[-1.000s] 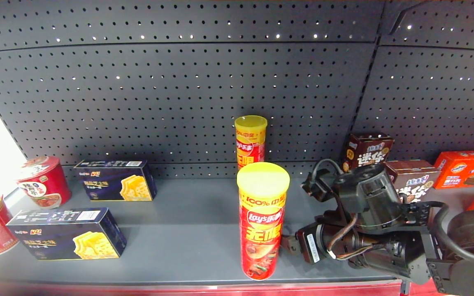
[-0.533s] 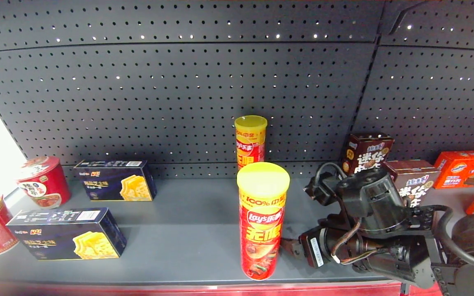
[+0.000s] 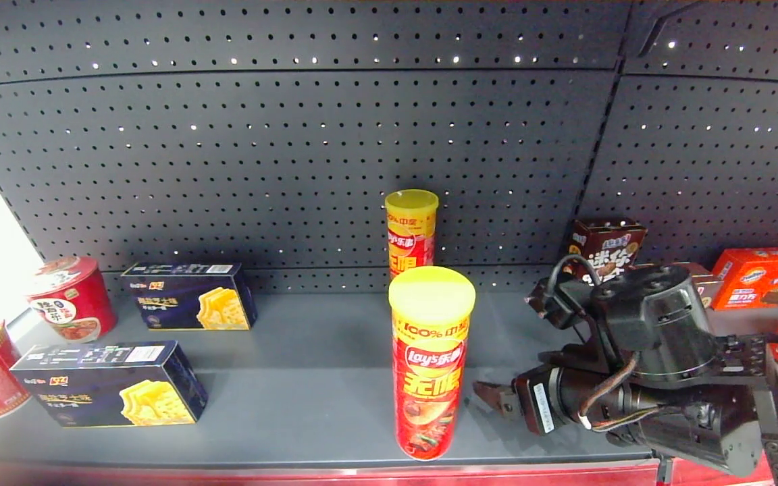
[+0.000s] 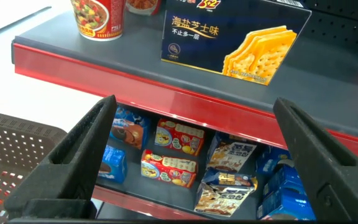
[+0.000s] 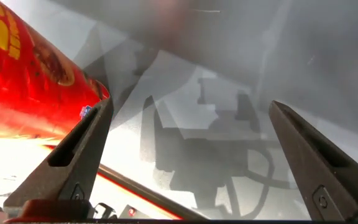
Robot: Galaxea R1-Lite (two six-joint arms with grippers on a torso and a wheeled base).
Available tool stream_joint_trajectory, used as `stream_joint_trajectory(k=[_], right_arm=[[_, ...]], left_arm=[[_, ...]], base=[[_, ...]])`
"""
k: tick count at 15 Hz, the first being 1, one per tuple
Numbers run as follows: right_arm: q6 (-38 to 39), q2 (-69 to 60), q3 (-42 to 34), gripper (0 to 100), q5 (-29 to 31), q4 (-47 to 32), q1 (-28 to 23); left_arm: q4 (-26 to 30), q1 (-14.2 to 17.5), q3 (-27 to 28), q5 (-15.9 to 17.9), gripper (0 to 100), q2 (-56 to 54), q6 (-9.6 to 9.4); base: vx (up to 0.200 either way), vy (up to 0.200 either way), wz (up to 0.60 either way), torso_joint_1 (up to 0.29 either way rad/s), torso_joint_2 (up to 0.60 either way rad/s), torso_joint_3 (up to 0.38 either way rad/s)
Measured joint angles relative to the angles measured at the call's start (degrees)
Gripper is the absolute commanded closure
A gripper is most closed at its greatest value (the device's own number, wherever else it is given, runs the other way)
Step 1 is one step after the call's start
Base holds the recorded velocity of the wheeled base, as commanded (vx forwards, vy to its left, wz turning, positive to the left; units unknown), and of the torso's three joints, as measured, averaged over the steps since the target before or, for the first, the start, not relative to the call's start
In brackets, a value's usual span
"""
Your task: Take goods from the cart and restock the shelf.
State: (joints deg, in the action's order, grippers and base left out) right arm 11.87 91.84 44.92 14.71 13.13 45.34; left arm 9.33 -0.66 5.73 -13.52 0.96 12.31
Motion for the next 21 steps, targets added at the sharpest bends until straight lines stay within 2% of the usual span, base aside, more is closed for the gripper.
stream_joint_trajectory(k=[3,7,21], right_arm=[[-0.1,-0.6,-0.1,0,0.0,-0.1,0.7],[-0.1,-0.9,-0.1,0,0.0,-0.1,1.8],[-1.8,1.0,1.0,0,-1.3,0.7,1.9]], left_arm=[[0.0,0.0,0.0,0.0,0,0.0,0.00],[0.0,0.0,0.0,0.0,0,0.0,1.39],[0.0,0.0,0.1,0.0,0,0.0,1.56]], base=[[0.000,0.000,0.00,0.000,0.00,0.000],[0.000,0.000,0.00,0.000,0.00,0.000],[0.000,0.000,0.00,0.000,0.00,0.000]])
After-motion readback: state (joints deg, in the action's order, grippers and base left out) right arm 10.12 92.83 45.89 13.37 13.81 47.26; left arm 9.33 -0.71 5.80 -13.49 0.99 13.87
